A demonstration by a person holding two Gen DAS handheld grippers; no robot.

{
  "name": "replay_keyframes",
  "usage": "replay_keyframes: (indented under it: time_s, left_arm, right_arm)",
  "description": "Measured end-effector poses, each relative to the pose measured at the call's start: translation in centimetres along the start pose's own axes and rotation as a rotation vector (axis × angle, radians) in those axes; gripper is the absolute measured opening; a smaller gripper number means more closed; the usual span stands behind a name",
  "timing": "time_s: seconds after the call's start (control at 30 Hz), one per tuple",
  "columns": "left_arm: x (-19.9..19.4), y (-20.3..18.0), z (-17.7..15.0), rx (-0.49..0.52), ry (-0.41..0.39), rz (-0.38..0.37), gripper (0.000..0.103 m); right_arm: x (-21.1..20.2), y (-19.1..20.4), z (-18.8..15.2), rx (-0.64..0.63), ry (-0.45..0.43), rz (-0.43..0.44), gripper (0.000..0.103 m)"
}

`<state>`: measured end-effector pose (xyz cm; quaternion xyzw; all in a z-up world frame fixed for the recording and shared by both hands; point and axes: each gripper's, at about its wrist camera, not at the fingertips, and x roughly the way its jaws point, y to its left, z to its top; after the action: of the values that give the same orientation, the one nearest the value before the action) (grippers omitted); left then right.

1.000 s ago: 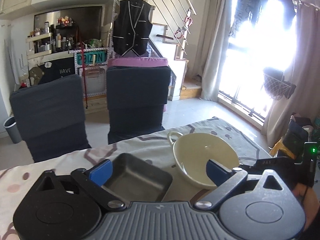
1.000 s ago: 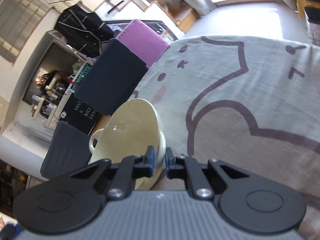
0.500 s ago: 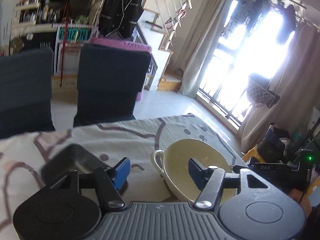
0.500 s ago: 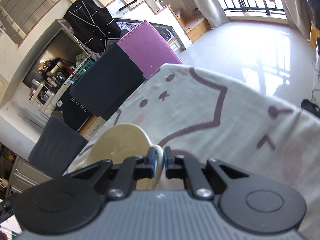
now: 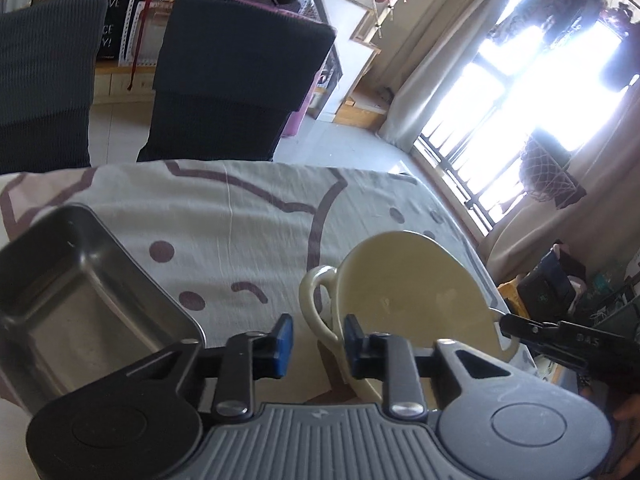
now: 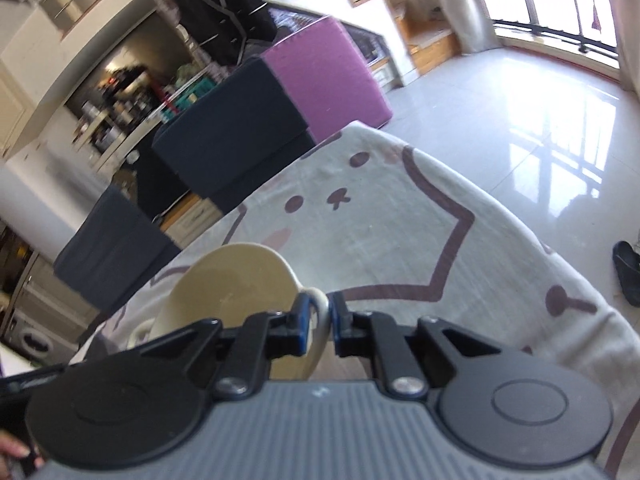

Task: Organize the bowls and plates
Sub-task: 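Grasp one handle of the cream bowl with the left gripper while the right gripper grasps the other handle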

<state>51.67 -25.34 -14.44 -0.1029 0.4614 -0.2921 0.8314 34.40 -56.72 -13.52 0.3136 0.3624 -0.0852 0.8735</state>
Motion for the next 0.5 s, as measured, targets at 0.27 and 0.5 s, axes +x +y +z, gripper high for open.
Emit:
replay_keyframes:
  time_s: [0.27, 0.5]
  left_arm:
    - [1.4, 0.1, 1.6, -0.030, 0.033, 0.000, 0.024]
    - [2.8, 0.2, 2.6, -0.026, 0.106, -0.007, 0.024]
  right_arm:
    - [0.5, 1.4, 1.2, -0.070, 0.068, 0.029, 0.046]
    - [2.0, 1.9, 1.4, -0.116, 0.138, -0.043, 0.027]
